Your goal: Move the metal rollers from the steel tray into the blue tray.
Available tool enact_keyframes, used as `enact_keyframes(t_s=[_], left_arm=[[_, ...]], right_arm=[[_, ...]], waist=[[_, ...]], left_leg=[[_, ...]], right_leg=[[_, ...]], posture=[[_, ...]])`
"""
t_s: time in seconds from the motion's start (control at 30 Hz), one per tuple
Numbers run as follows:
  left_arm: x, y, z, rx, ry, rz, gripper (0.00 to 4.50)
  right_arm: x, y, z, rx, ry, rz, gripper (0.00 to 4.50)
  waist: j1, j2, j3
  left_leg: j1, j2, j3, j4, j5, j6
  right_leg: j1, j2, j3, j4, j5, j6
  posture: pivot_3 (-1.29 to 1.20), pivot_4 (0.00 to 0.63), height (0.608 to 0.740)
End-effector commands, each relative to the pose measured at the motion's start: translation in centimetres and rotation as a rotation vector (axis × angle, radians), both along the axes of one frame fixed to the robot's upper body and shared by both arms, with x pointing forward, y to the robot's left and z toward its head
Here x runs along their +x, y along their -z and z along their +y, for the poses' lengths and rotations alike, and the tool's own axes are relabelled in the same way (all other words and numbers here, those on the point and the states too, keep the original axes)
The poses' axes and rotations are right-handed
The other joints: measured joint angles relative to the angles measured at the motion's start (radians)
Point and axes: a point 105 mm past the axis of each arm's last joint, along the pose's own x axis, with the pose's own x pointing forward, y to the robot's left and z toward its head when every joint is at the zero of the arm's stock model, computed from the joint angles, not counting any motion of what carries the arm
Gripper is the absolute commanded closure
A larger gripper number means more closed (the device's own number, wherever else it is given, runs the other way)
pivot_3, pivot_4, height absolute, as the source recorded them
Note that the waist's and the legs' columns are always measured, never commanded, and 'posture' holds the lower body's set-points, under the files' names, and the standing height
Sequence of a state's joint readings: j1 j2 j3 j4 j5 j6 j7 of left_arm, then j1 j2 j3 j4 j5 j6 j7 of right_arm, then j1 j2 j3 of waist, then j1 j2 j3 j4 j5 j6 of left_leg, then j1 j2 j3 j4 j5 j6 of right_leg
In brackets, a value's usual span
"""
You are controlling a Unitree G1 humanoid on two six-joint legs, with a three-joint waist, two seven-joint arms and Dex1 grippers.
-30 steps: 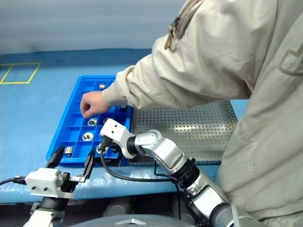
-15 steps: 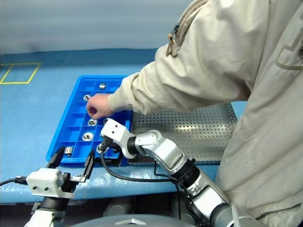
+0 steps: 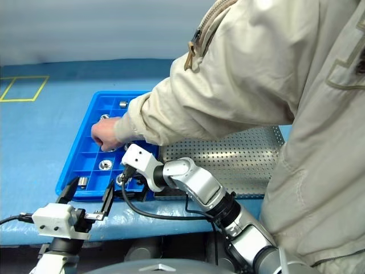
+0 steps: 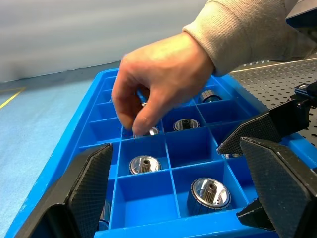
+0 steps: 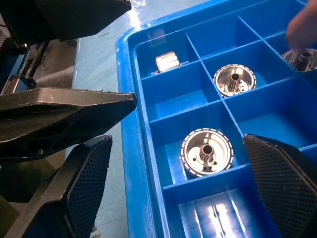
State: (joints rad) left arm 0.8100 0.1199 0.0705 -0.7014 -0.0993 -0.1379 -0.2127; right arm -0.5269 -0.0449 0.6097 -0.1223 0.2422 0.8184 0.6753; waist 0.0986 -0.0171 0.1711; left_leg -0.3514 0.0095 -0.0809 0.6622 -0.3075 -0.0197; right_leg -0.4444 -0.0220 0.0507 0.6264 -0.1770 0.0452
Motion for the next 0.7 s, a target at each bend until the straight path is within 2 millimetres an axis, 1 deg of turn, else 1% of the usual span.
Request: enact_keyframes(t_s=[0.03, 0.23, 0.7], left_arm=[[-0.07, -0.32, -0.08, -0.003, 0.009, -0.02, 0.0], [-0.07, -0.29, -0.17, -0.005, 0.013, -0.016, 0.0], [0.22, -0.6, -0.64, -0.008, 0.023, -0.019, 0.0]], right_arm=[[-0.54, -1.18, 0.49, 0.043, -0.023, -0.019, 0.02], [-0.51, -1.4, 0.6, 0.055, -0.02, -0.013, 0.02], [-0.83, -1.22, 0.66, 0.053, -0.021, -0.009, 0.02]], waist=[[0.0, 0.0, 0.0], [0.0, 0.0, 0.0], [0.0, 0.0, 0.0]], left_leg=[[0.0, 0.0, 0.0, 0.0, 0.0, 0.0], [0.0, 0.0, 0.0, 0.0, 0.0, 0.0], [0.0, 0.0, 0.0, 0.0, 0.0, 0.0]], right_leg=[[0.0, 0.0, 0.0, 0.0, 0.0, 0.0], [0.0, 0.0, 0.0, 0.0, 0.0, 0.0], [0.0, 0.0, 0.0, 0.0, 0.0, 0.0]], posture=[[0.35, 0.15, 0.74], [0.35, 0.15, 0.74], [0.34, 0.15, 0.74]])
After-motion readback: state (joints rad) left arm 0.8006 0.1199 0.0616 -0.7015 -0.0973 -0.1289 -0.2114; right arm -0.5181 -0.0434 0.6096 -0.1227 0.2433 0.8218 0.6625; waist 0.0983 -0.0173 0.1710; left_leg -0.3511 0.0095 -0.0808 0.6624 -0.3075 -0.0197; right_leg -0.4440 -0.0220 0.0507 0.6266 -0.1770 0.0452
